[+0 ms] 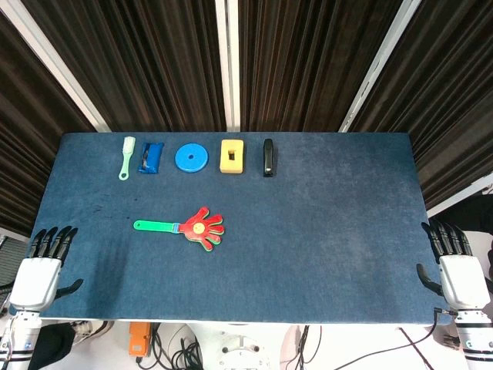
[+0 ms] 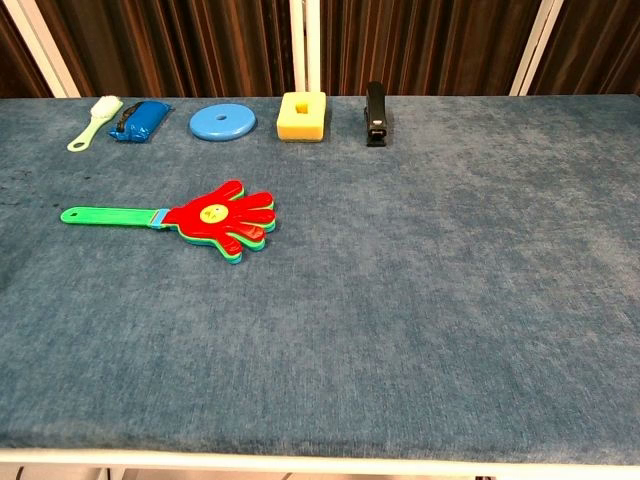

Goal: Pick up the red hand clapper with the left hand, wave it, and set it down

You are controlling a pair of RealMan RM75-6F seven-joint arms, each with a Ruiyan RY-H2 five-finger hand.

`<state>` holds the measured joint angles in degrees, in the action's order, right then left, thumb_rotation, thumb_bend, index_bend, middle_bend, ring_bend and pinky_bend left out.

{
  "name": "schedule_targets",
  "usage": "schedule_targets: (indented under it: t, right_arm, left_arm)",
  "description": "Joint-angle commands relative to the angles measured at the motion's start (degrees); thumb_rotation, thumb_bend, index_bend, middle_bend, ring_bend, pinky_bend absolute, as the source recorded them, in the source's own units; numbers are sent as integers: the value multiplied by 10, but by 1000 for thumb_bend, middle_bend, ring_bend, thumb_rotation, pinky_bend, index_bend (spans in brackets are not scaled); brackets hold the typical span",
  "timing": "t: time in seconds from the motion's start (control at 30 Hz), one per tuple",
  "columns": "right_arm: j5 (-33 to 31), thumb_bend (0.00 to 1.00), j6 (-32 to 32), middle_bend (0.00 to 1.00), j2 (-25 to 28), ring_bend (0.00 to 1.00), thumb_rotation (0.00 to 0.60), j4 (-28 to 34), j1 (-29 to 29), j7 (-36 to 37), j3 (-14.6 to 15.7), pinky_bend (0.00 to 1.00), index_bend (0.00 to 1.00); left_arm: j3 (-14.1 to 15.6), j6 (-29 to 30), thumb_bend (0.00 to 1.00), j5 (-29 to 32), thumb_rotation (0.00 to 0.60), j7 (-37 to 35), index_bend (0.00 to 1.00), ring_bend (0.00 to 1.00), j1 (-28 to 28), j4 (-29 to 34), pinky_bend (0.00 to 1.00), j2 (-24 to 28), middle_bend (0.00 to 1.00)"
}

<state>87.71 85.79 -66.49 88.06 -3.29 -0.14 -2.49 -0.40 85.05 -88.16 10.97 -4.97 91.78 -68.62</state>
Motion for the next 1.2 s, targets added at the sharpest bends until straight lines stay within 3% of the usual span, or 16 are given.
schedule_targets:
  t: [0.03, 0.43, 0.7, 0.87, 1.2]
  right_arm:
    - [0, 308, 0, 0, 0, 0, 600, 0, 0, 0, 0, 0, 0]
    - [1, 308, -2, 0, 1, 0, 600, 1, -3, 1, -2, 0, 0]
    - [-2, 308, -5, 0, 2, 0, 600, 0, -5, 3, -4, 0, 0]
    - [-7, 308, -2, 0, 6, 0, 600, -3, -1, 8, -4, 0, 0]
    - [-14, 309, -12, 0, 5, 0, 600, -8, -6, 8, -7, 0, 0]
  left_arm:
    - [0, 0, 115, 0, 600, 0, 13, 0, 0, -1, 0, -1, 67]
    - [-13, -26, 115, -2, 600, -10, 44, 0, -26, 16, 0, -4, 67]
    - [-58, -127, 167, 56, 600, 0, 131, 0, -100, 29, 0, -39, 118]
    - [-82, -215, 204, 95, 600, -27, 155, 0, -162, -8, 0, -71, 118]
    - [-108, -320, 274, 163, 600, -60, 155, 0, -239, -123, 0, -139, 118]
